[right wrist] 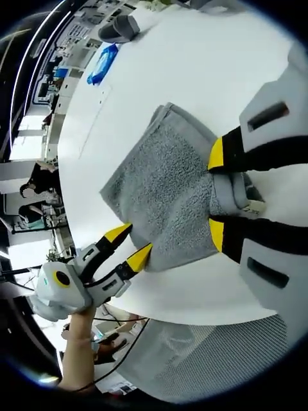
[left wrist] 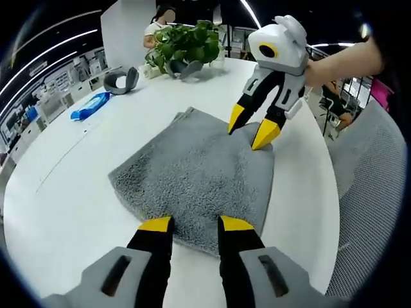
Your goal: Fold the towel on the table until its edges align and the towel forms a compact rectangular stack.
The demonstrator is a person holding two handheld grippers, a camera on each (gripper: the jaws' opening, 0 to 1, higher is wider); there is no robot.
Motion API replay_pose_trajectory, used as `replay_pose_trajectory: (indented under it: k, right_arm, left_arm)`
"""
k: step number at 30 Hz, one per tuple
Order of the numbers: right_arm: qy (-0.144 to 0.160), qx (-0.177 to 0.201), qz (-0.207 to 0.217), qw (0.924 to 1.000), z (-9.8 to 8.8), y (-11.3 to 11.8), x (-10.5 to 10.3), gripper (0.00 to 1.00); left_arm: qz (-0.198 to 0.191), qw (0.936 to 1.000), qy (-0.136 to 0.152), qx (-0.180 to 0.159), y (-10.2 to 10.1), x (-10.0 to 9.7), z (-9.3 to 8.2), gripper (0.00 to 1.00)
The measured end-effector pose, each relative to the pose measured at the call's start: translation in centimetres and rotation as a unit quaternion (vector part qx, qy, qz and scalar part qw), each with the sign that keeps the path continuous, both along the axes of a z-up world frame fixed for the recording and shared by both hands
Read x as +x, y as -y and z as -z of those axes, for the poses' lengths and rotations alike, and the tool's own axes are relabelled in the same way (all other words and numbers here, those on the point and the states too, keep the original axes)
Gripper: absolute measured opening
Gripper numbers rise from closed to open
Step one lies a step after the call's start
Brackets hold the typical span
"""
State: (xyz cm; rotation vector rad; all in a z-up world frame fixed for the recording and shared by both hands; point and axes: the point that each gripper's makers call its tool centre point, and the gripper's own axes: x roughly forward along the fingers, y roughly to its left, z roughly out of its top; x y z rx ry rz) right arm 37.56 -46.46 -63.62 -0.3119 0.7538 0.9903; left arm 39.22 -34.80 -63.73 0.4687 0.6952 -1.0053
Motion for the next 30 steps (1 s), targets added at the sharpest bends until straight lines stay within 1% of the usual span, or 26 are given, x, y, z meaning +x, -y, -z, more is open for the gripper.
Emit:
replay_pose_trajectory:
  k: [1,2,3,5,7,8,9,10,12,13,14,15,16,17,18,19,21,22,23,24,25,26,27,28,29,30]
  right_arm:
    - [0.004,0.01,0.007,0.9999,-0.3,0.0,0.0,0.27]
    - [0.004,0.014,0.013,0.9998,-0.4,0.0,0.0,0.28]
    - [0.005,0.022,0.026,0.9994,-0.7,0.2,0.0,0.29]
    - [0.017,0.045,0.05,0.9976,-1.8,0.4,0.0,0.31]
    - [0.033,0.057,0.072,0.9952,-3.1,0.8,-0.3,0.35]
    - [0.039,0.069,0.075,0.994,-3.7,0.8,-0.5,0.37]
    - [0.043,0.079,0.084,0.9924,-4.5,1.1,-0.9,0.4]
    - [0.05,0.086,0.092,0.9908,-5.1,1.4,-1.1,0.42]
    - [0.06,0.101,0.107,0.9873,-6.6,1.9,-1.8,0.45]
    - [0.066,0.107,0.115,0.9853,-7.1,2.1,-1.9,0.47]
    - [0.075,0.119,0.126,0.9821,-8.1,2.4,-2.3,0.49]
    - [0.079,0.128,0.132,0.9799,-8.7,2.5,-2.6,0.52]
    - [0.085,0.139,0.138,0.9769,-9.6,2.8,-3.2,0.54]
    - [0.088,0.14,0.146,0.9754,-10.0,3.1,-3.5,0.57]
    - [0.094,0.141,0.151,0.9739,-10.4,3.4,-3.8,0.6]
    - [0.102,0.144,0.153,0.9723,-11.1,3.8,-4.5,0.62]
    - [0.11,0.144,0.16,0.9704,-12.1,4.5,-5.8,0.64]
    - [0.113,0.141,0.167,0.9691,-12.4,4.8,-6.2,0.66]
    - [0.12,0.143,0.173,0.9671,-12.9,5.2,-6.6,0.68]
    - [0.134,0.152,0.186,0.9614,-13.8,5.6,-7.3,0.72]
    - [0.137,0.159,0.192,0.9586,-14.4,5.8,-7.7,0.76]
    - [0.143,0.17,0.197,0.9548,-15.2,5.8,-8.3,0.81]
    - [0.168,0.178,0.201,0.9486,-16.5,5.9,-9.2,0.88]
    - [0.174,0.177,0.202,0.9472,-16.8,6.0,-9.4,0.93]
    - [0.186,0.169,0.201,0.9467,-17.1,6.0,-9.8,0.99]
    - [0.205,0.155,0.205,0.9446,-17.5,6.3,-10.1,0.99]
  left_arm:
    - [-0.009,0.9999,-0.001,-0.01,0.0,0.0,-0.2,0.29]
    - [-0.034,0.9987,-0.014,-0.034,0.0,-0.1,-0.5,0.3]
    - [-0.047,0.9977,-0.02,-0.045,-0.1,-0.1,-0.8,0.3]
    - [-0.073,0.9946,-0.023,-0.071,-0.4,-0.2,-1.7,0.33]
    - [-0.081,0.9919,-0.01,-0.097,-0.3,-0.5,-2.9,0.36]
    - [-0.088,0.9896,0.005,-0.114,-0.4,-0.7,-3.9,0.38]
    - [-0.099,0.9871,0.008,-0.125,-0.5,-0.9,-4.6,0.41]
    - [-0.099,0.9851,0.016,-0.14,-0.3,-1.5,-5.5,0.44]
    - [-0.099,0.9833,0.035,-0.148,-0.5,-2.5,-6.8,0.52]
    - [-0.103,0.9824,0.038,-0.151,-0.7,-2.9,-7.3,0.55]
    - [-0.109,0.9802,0.043,-0.16,-0.9,-3.2,-7.9,0.59]
    - [-0.116,0.9761,0.056,-0.175,-1.1,-3.6,-8.9,0.62]
    - [-0.124,0.9731,0.059,-0.185,-1.4,-3.9,-9.5,0.64]
    - [-0.135,0.9689,0.063,-0.198,-1.9,-4.4,-10.5,0.66]
    - [-0.141,0.9658,0.074,-0.205,-2.4,-4.5,-11.1,0.69]
    - [-0.148,0.9613,0.091,-0.214,-3.0,-5.0,-12.2,0.72]
    - [-0.168,0.9517,0.114,-0.231,-4.0,-5.6,-13.9,0.81]
    - [-0.183,0.9449,0.127,-0.24,-4.9,-6.1,-15.0,0.83]
    - [-0.191,0.941,0.136,-0.244,-5.5,-6.6,-15.7,0.85]
    - [-0.203,0.9348,0.155,-0.247,-6.6,-7.4,-16.8,0.87]
    - [-0.213,0.9302,0.168,-0.247,-7.4,-7.9,-17.4,0.9]
    - [-0.233,0.9201,0.186,-0.254,-8.7,-8.8,-18.4,0.95]
    - [-0.239,0.9161,0.192,-0.258,-9.1,-9.1,-18.7,0.99]
    - [-0.258,0.9069,0.207,-0.261,-10.1,-10.1,-19.5,0.99]
    - [-0.266,0.9026,0.214,-0.262,-10.9,-10.9,-19.8,0.99]
    - [-0.275,0.8968,0.226,-0.263,-11.7,-11.7,-20.1,0.99]
